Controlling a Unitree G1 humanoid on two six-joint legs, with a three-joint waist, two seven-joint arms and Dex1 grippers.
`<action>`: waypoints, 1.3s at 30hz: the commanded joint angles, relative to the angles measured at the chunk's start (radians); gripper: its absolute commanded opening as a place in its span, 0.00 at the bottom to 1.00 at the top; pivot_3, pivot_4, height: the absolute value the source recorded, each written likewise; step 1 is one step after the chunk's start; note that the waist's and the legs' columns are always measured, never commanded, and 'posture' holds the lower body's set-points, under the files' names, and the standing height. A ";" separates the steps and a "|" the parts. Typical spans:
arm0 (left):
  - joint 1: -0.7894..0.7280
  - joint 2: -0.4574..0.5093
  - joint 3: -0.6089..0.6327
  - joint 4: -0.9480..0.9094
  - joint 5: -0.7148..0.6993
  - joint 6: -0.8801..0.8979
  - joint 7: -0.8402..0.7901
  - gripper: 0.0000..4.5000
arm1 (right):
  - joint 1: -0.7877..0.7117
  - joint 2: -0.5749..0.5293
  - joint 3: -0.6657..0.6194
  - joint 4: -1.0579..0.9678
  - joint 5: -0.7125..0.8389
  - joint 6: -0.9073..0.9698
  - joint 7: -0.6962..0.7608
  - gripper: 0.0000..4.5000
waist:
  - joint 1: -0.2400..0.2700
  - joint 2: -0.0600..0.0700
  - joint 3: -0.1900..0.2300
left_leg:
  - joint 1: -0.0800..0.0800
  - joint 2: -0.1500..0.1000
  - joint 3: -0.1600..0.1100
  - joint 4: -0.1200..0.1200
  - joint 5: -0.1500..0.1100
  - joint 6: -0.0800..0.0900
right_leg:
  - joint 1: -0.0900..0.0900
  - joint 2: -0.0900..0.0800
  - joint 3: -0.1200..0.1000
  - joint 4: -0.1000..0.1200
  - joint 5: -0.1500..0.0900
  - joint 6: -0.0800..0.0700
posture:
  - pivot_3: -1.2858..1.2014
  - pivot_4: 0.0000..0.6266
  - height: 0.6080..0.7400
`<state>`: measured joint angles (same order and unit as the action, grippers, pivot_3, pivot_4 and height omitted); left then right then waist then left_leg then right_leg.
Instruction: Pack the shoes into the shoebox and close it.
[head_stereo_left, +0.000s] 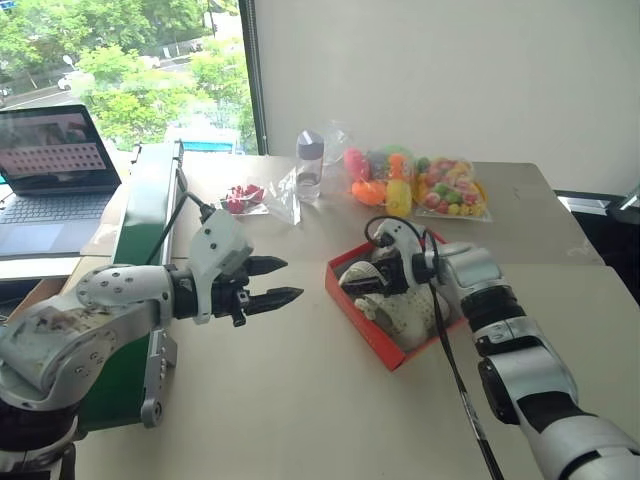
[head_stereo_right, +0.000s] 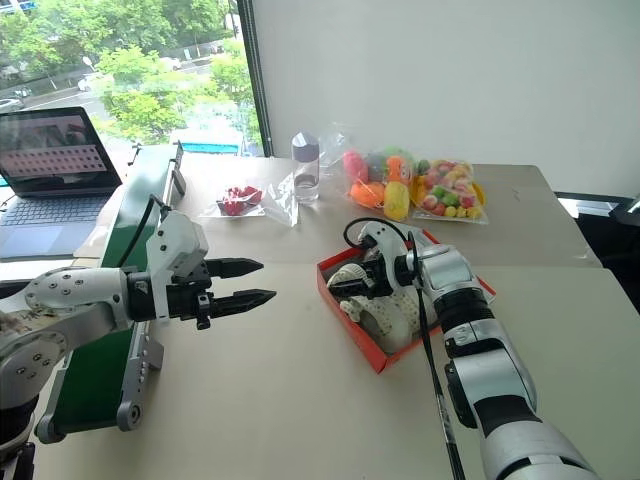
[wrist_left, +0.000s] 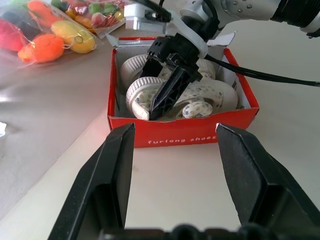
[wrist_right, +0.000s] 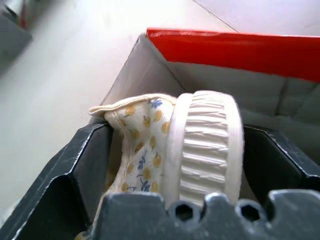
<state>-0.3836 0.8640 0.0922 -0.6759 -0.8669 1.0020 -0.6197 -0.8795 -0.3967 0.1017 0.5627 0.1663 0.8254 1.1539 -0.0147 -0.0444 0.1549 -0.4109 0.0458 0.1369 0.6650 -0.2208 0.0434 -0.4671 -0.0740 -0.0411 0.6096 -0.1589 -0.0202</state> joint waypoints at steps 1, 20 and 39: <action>-0.016 -0.006 -0.011 -0.002 0.017 -0.037 -0.016 0.61 | -0.044 -0.038 -0.126 -0.103 0.093 0.101 -0.063 0.99 | 0.001 0.000 0.000 | 0.000 0.000 0.000 0.000 0.000 0.000 | 0.000 0.001 0.000 0.000 0.001 0.002 | 0.52 0.24 1.00; -0.071 -0.026 -0.082 0.085 0.096 -0.097 -0.109 0.61 | 0.004 -0.169 -0.159 -0.394 0.257 0.280 -0.132 0.88 | 0.002 0.000 0.001 | -0.003 0.000 0.000 0.000 0.004 0.007 | -0.003 0.000 0.000 -0.001 0.001 0.003 | 0.52 0.24 1.00; -0.056 -0.025 -0.062 0.056 0.109 -0.075 -0.103 0.61 | 0.075 -0.192 0.311 -0.119 -0.118 -0.243 -0.129 0.00 | 0.002 0.000 0.001 | -0.004 -0.001 0.000 0.000 0.004 0.009 | -0.003 0.000 0.000 -0.001 0.000 0.003 | 0.52 0.24 1.00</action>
<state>-0.4336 0.8338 0.0006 -0.5856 -0.7492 0.9318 -0.7275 -0.8108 -0.5799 0.3391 0.3863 0.1610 0.6850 1.0470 -0.0123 -0.0445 0.1558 -0.4147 0.0445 0.1370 0.6652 -0.2167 0.0520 -0.4705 -0.0742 -0.0410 0.6086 -0.1587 -0.0168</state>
